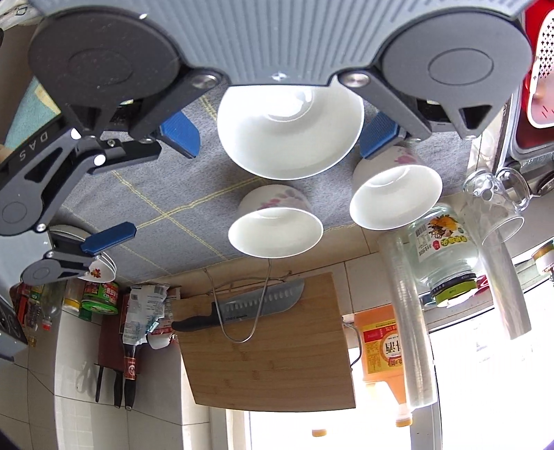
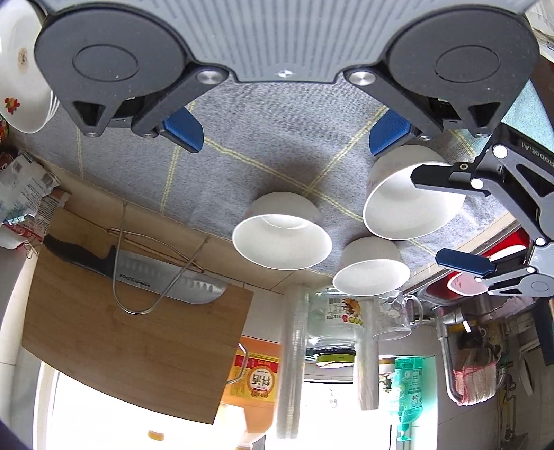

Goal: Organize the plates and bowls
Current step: 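Move the left gripper to the rim of the large white bowl, then close the left gripper on the white bowl's rim and lift it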

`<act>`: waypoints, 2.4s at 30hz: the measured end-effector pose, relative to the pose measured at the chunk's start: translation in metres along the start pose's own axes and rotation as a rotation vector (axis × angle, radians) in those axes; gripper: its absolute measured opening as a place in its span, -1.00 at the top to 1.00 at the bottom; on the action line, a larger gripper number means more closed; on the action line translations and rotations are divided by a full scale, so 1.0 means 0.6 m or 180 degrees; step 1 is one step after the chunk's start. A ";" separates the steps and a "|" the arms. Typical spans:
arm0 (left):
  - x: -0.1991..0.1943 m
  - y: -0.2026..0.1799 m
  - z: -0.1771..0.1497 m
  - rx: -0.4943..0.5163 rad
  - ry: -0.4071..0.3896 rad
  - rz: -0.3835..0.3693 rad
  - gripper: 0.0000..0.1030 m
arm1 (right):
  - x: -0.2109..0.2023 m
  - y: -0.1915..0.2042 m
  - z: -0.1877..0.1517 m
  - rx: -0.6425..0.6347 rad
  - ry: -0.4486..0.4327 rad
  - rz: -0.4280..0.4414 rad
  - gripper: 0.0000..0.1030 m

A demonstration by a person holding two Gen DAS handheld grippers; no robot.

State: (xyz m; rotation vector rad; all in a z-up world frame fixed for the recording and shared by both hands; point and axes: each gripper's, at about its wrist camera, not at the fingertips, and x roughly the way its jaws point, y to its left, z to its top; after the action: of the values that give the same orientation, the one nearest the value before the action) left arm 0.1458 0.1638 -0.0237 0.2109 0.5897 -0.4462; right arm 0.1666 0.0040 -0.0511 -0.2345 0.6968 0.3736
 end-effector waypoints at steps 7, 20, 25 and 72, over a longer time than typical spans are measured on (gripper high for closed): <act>-0.002 0.046 -0.008 -0.0084 0.0021 0.0047 -0.91 | 0.029 0.062 0.004 -0.0106 0.0205 0.0395 -1.00; 0.056 0.091 -0.006 0.0192 0.0488 -0.0242 -0.86 | 0.066 0.143 -0.006 -0.0473 0.0009 0.0312 -1.00; 0.072 0.097 0.001 0.0208 0.0650 -0.0451 -0.70 | 0.080 0.149 -0.002 -0.0429 -0.0009 0.0347 -1.00; 0.084 0.071 0.036 0.0182 0.0805 -0.0843 0.00 | 0.047 0.136 0.009 -0.0422 0.0030 0.0396 -0.55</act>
State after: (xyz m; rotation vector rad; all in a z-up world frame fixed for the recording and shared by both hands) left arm 0.2131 0.1774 -0.0325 0.2468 0.8586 -0.6993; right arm 0.1564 0.0870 -0.0726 -0.3194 0.6984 0.5387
